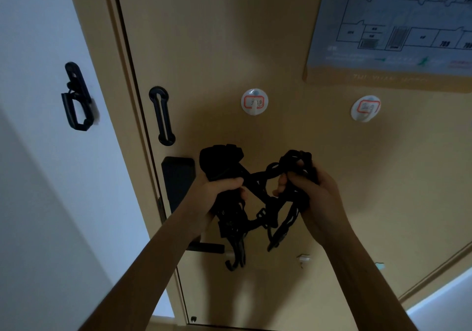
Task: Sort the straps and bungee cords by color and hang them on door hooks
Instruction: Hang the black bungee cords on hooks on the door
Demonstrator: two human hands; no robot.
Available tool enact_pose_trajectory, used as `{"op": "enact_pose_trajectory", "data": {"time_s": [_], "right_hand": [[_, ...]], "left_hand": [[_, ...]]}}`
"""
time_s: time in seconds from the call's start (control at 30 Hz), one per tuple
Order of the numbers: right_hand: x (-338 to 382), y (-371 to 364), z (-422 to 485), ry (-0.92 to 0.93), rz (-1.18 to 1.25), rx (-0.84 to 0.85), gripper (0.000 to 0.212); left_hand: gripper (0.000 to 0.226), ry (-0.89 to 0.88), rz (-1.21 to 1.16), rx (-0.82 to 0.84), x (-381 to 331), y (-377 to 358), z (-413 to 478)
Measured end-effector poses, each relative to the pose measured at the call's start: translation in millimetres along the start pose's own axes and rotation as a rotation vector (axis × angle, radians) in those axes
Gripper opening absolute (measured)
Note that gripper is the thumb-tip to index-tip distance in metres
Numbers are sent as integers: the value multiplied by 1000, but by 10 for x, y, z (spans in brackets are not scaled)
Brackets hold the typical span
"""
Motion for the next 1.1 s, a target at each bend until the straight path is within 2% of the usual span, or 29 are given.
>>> {"op": "enact_pose_trajectory", "data": {"time_s": [0.07,0.13,0.2,0.37,0.5,0.6,0.73,0.83,0.9,1.0,1.1], "right_hand": [[-23,-56,-4,-25,-64,37,10],[-72,-175,-19,-67,-181,113,26],[-129,-311,-46,-129,-233,191,35],[-175,-402,-82,-252,-160,282,36],[-106,-382,-92,-254,-96,368,29],[-34,-270,-44,-205,-55,292,26],[78,13,52,-98,-128,71,22],[111,114,80,-67,-134,-18,20],[79,114,88,-97,-88,-25,17],[18,43,90,-151,-95,56,16],[-16,23,84,-183,-269,85,19]], "left_hand": [[14,-1,-17,1,16,-7,9],[8,15,-7,13,53,-56,9],[13,48,61,38,121,-138,12],[32,88,223,59,168,-204,17],[32,97,162,5,181,-92,40],[21,137,36,-29,214,-51,33],[22,124,-70,-101,153,83,69],[14,100,-56,-87,105,102,89],[14,109,-69,-65,130,94,96],[17,122,-102,-50,164,100,128],[14,123,-110,-44,171,117,149]]}}
Point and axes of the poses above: each hand's wrist, its own z-axis towards the middle knuckle, its own y-axis out of the back of the hand, x = y × z, the point moved 9 cm from there along z, towards the middle knuckle, and after that the axes turned 4 degrees about x, right-handed, at the moved point
